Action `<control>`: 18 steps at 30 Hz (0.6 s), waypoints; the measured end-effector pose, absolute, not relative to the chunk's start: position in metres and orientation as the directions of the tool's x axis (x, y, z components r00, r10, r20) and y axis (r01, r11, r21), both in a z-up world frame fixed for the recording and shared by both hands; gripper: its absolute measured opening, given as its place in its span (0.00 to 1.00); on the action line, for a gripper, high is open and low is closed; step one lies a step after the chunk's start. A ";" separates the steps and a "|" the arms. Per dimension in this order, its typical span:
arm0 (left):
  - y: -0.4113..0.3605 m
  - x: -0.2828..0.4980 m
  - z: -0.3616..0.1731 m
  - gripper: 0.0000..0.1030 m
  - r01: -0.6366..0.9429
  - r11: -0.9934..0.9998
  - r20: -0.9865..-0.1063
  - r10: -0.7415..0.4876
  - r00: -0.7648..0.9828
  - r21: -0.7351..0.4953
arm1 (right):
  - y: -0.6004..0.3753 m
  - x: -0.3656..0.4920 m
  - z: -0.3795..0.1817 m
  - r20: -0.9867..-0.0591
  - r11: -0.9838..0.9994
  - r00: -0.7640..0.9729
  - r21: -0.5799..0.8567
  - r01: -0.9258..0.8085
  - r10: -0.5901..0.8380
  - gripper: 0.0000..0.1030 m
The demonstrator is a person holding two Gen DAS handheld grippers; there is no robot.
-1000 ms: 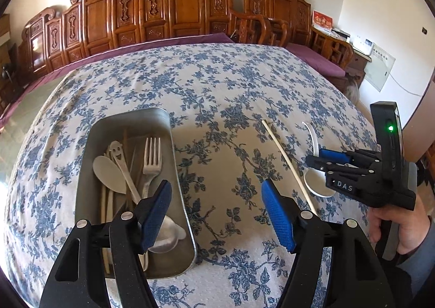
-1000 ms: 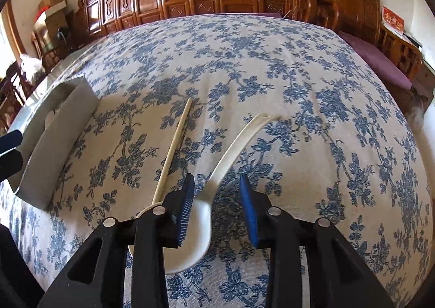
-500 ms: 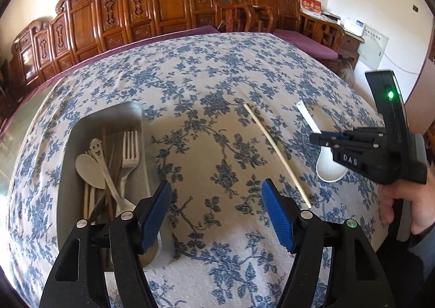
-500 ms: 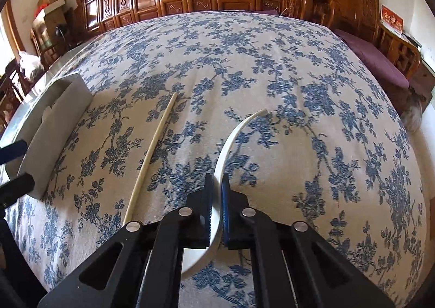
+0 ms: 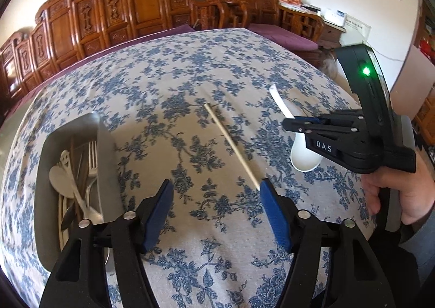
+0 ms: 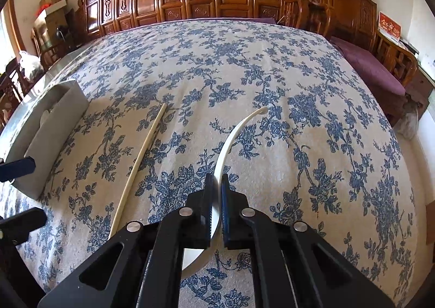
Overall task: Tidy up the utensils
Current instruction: 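Grasp the wooden chopstick on the cloth with the left tool while the right tool holds the white spoon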
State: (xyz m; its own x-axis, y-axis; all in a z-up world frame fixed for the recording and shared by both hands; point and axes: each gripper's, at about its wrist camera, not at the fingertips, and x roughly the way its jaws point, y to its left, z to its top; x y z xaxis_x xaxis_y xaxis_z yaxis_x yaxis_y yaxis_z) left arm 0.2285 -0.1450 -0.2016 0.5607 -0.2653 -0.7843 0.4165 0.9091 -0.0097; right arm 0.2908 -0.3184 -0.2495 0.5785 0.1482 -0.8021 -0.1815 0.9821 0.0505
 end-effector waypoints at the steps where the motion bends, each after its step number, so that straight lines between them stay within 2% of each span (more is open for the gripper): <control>1: -0.149 0.229 -0.203 0.54 0.426 0.905 -0.785 -0.265 0.560 -0.001 | -0.320 0.291 -0.248 -0.800 0.982 0.581 0.055 -0.179 0.151 0.06; 6: -0.165 0.242 -0.215 0.42 0.437 0.899 -0.803 -0.281 0.526 -0.028 | -0.332 0.288 -0.246 -0.794 0.984 0.588 0.069 -0.162 0.152 0.06; 18: -0.195 0.278 -0.246 0.31 0.428 0.902 -0.839 -0.278 0.467 -0.061 | -0.347 0.288 -0.244 -0.783 0.983 0.595 0.119 -0.140 0.180 0.07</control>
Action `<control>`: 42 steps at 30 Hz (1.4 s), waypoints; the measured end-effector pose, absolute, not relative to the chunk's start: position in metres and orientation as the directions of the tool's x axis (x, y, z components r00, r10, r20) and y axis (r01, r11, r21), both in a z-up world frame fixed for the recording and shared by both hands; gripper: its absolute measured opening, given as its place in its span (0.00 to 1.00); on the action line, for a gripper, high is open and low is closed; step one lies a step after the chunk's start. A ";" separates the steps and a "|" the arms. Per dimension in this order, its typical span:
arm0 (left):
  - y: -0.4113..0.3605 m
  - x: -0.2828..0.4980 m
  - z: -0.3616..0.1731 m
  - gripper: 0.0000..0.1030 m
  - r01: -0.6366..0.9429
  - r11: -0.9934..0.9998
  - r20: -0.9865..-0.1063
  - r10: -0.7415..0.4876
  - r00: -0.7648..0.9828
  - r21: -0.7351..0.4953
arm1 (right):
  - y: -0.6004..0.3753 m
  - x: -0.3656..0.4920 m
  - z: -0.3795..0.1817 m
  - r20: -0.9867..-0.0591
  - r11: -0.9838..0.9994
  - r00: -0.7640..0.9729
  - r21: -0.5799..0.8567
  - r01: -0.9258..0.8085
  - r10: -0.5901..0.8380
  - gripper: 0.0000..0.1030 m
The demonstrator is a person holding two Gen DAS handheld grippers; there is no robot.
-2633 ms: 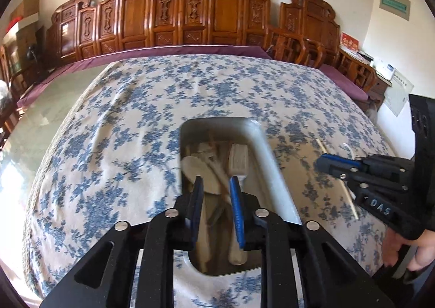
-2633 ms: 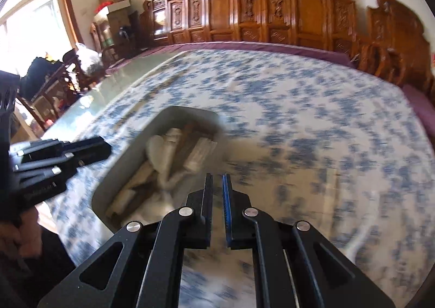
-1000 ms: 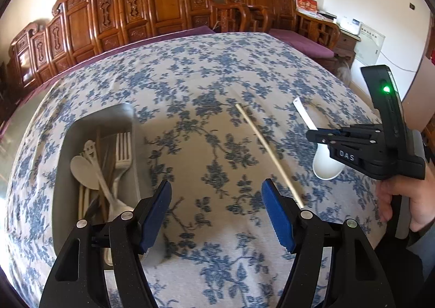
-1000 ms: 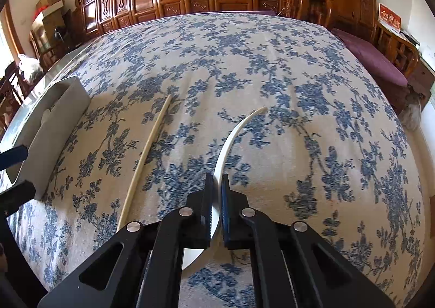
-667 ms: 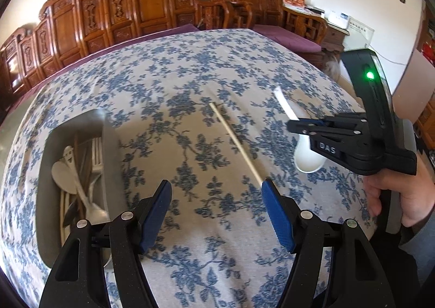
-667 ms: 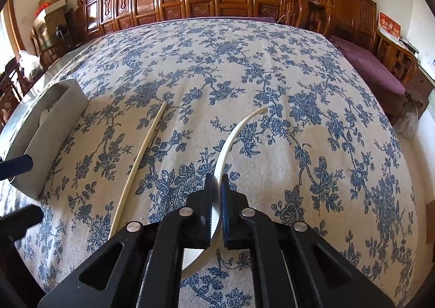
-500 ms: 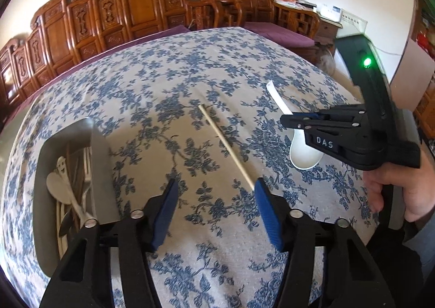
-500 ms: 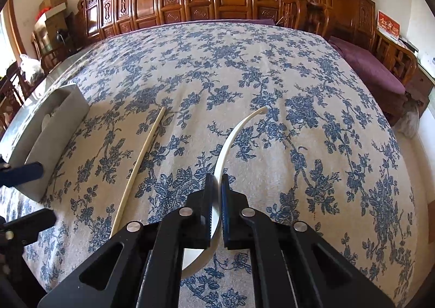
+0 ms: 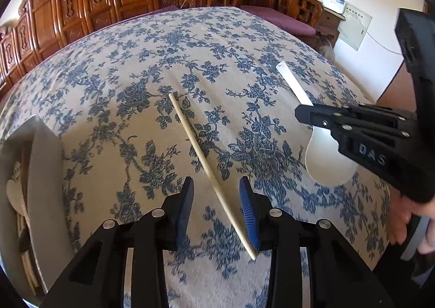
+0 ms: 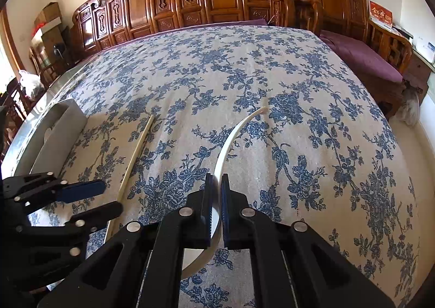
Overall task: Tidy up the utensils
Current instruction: 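Grasp the wooden chopstick on the cloth with the left tool while the right tool holds the white spoon, then carry the chopstick into the grey tray and open the left tool while the right tool holds the spoon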
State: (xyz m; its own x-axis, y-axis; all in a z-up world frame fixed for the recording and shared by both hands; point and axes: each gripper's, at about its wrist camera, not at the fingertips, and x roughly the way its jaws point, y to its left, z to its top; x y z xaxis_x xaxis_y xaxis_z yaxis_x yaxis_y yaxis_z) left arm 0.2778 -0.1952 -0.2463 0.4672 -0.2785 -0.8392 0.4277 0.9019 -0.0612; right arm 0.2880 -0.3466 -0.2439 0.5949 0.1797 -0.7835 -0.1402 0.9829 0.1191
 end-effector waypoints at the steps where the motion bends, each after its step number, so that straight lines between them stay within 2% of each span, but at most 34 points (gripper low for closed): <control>1: -0.196 0.280 -0.248 0.30 0.425 0.903 -0.841 -0.274 0.467 -0.058 | -0.346 0.288 -0.244 -0.783 0.982 0.594 0.123 -0.141 0.183 0.07; 6: -0.199 0.285 -0.254 0.25 0.419 0.907 -0.844 -0.252 0.474 -0.035 | -0.345 0.289 -0.243 -0.779 0.980 0.595 0.135 -0.147 0.197 0.07; 8: -0.199 0.284 -0.254 0.21 0.418 0.908 -0.843 -0.242 0.481 -0.022 | -0.344 0.289 -0.243 -0.779 0.980 0.594 0.137 -0.148 0.198 0.07; 11: -0.195 0.283 -0.254 0.08 0.416 0.909 -0.843 -0.235 0.485 -0.014 | -0.343 0.289 -0.243 -0.779 0.979 0.594 0.139 -0.148 0.201 0.07; 16: -0.182 0.279 -0.254 0.04 0.406 0.914 -0.847 -0.227 0.480 -0.014 | -0.339 0.288 -0.243 -0.779 0.977 0.591 0.144 -0.157 0.210 0.07; 26: -0.151 0.260 -0.242 0.04 0.375 0.927 -0.846 -0.224 0.485 -0.030 | -0.321 0.283 -0.240 -0.778 0.970 0.583 0.136 -0.204 0.232 0.07; 42: -0.113 0.230 -0.200 0.04 0.329 0.943 -0.797 -0.237 0.556 -0.051 | -0.304 0.275 -0.232 -0.762 0.956 0.585 0.158 -0.247 0.277 0.07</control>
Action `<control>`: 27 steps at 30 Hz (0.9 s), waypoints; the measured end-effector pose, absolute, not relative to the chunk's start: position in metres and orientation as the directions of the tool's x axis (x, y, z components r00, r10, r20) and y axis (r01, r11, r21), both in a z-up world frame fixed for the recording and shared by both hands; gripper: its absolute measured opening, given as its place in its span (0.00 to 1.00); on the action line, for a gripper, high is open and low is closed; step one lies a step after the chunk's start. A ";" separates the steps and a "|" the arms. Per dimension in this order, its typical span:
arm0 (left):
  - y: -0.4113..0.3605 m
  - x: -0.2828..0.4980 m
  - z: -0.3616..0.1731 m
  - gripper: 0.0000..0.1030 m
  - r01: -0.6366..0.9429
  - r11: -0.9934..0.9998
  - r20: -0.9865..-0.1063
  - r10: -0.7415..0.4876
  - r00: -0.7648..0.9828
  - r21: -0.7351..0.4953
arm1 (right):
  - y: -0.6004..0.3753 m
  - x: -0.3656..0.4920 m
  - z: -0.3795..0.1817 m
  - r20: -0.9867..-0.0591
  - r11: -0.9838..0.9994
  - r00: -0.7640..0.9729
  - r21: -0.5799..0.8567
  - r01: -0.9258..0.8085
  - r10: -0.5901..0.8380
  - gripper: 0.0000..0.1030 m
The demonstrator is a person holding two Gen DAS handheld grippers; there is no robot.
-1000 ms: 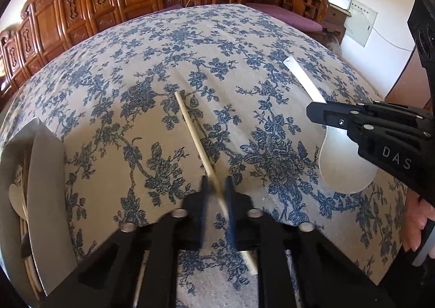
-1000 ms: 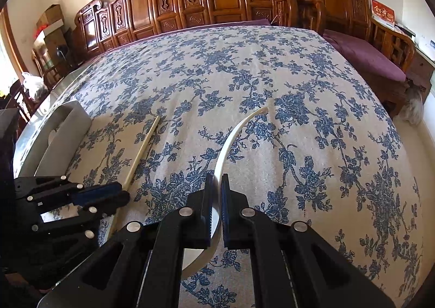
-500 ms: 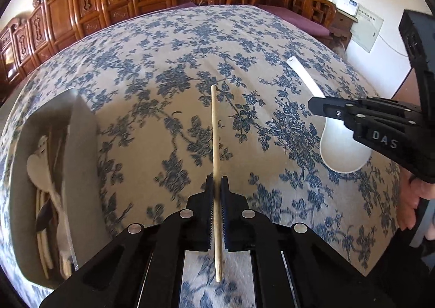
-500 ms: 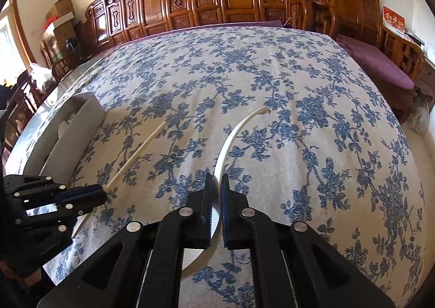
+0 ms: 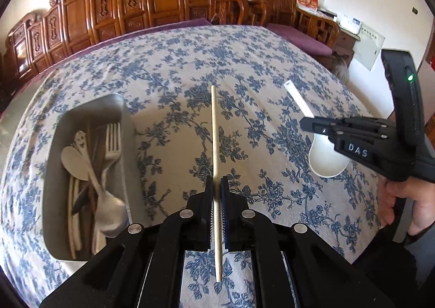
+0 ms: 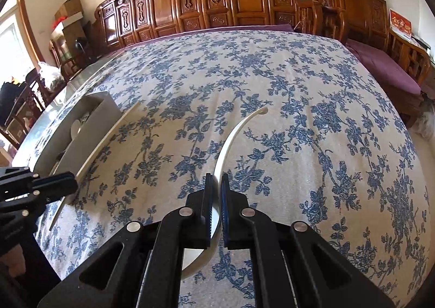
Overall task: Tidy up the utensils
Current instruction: 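Carry the chopstick into the grey tray and open the left tool while the right tool holds the spoon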
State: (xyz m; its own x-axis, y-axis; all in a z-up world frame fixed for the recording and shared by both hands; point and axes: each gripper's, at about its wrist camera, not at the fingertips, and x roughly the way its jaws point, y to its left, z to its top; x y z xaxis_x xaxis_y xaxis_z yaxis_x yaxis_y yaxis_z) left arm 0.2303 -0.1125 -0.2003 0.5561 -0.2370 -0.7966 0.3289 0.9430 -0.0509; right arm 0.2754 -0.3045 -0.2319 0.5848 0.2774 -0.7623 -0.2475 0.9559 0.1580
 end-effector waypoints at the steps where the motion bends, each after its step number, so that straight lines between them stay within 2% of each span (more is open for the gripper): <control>1: -0.111 0.229 -0.198 0.04 0.328 0.943 -0.794 -0.238 0.560 -0.051 | -0.303 0.275 -0.231 -0.761 0.955 0.585 0.159 -0.252 0.281 0.07; 27: -0.034 0.226 -0.159 0.04 0.209 0.976 -0.740 -0.184 0.647 -0.060 | -0.227 0.241 -0.196 -0.713 0.889 0.574 0.155 -0.430 0.402 0.07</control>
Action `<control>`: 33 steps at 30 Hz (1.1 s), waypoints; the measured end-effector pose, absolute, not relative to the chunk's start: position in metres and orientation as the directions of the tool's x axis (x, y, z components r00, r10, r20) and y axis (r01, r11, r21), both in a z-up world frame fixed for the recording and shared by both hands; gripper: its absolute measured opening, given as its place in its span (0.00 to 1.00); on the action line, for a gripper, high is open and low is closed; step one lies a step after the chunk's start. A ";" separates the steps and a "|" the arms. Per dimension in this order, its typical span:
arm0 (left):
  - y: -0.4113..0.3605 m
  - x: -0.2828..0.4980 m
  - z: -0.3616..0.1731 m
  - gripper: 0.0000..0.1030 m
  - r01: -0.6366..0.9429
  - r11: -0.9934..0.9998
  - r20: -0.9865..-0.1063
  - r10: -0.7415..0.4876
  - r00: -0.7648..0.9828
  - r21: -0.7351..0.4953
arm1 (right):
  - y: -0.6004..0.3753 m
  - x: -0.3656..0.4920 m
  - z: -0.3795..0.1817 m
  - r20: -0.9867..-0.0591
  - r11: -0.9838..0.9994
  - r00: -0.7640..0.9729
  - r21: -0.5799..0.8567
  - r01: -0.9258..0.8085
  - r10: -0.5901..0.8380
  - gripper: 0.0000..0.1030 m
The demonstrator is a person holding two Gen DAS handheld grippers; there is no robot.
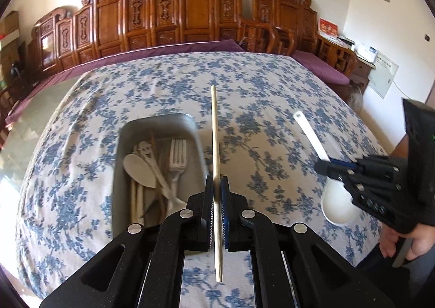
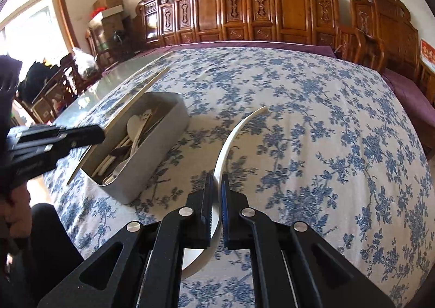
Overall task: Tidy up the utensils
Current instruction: 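Carry the chopstick into the grey tray and open the left tool while the right tool holds the spoon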
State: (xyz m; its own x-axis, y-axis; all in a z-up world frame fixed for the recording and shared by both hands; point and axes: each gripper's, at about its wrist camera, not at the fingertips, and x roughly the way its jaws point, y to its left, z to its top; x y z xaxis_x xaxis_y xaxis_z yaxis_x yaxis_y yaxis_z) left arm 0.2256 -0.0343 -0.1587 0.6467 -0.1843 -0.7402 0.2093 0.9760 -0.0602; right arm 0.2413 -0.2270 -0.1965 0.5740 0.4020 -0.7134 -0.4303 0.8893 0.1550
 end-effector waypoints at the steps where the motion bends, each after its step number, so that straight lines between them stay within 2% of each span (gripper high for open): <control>1: -0.031 0.227 -0.159 0.04 0.202 0.977 -0.741 -0.181 0.647 -0.062 | -0.223 0.239 -0.196 -0.713 0.886 0.572 0.149 -0.439 0.404 0.07; 10: -0.006 0.253 -0.177 0.04 0.142 0.989 -0.763 -0.124 0.634 -0.043 | -0.200 0.229 -0.195 -0.715 0.859 0.557 0.120 -0.498 0.423 0.07; 21: 0.006 0.276 -0.217 0.04 0.107 0.994 -0.824 -0.085 0.560 -0.030 | -0.210 0.240 -0.202 -0.725 0.871 0.551 0.139 -0.471 0.414 0.07; 33: 0.010 0.267 -0.215 0.06 0.089 0.996 -0.838 -0.063 0.542 -0.017 | -0.210 0.239 -0.202 -0.726 0.870 0.548 0.142 -0.471 0.415 0.07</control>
